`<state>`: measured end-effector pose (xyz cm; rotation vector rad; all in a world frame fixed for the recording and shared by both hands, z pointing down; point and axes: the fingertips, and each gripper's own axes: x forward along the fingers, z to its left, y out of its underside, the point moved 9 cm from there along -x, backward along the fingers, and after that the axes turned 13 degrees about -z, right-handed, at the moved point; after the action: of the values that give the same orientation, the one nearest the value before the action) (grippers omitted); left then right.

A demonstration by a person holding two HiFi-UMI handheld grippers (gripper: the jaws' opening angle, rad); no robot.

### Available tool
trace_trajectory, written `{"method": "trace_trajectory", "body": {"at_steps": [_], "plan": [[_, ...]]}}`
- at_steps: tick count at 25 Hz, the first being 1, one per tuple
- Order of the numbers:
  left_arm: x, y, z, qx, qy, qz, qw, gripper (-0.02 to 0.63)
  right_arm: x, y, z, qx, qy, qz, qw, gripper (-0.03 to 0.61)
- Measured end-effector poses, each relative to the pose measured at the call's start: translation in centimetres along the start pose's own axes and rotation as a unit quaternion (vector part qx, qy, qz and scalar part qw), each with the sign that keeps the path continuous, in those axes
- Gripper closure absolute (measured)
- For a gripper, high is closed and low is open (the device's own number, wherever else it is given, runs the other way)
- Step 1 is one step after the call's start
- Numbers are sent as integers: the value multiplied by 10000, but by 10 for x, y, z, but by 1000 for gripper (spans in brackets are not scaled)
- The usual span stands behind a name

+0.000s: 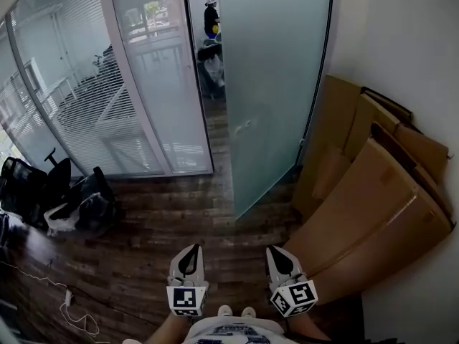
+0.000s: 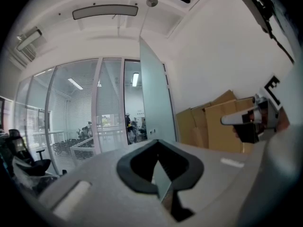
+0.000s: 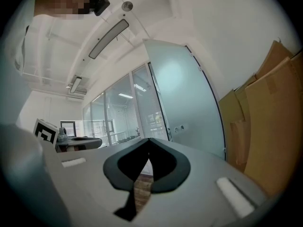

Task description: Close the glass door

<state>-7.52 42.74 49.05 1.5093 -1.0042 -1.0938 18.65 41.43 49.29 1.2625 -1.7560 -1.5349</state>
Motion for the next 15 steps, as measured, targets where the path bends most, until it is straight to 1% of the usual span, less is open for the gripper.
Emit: {"method": "trace_trajectory", "body": {"at_steps": [11,15], "plan": [[-4,-3,-31,-39,-132,80,9999,611,-22,-3,-22,59,-70,92,9999,571],[-10,0,-40,73,-151,32,9999,611,-30,-4,-28,86,-83,107,9999,571]]}}
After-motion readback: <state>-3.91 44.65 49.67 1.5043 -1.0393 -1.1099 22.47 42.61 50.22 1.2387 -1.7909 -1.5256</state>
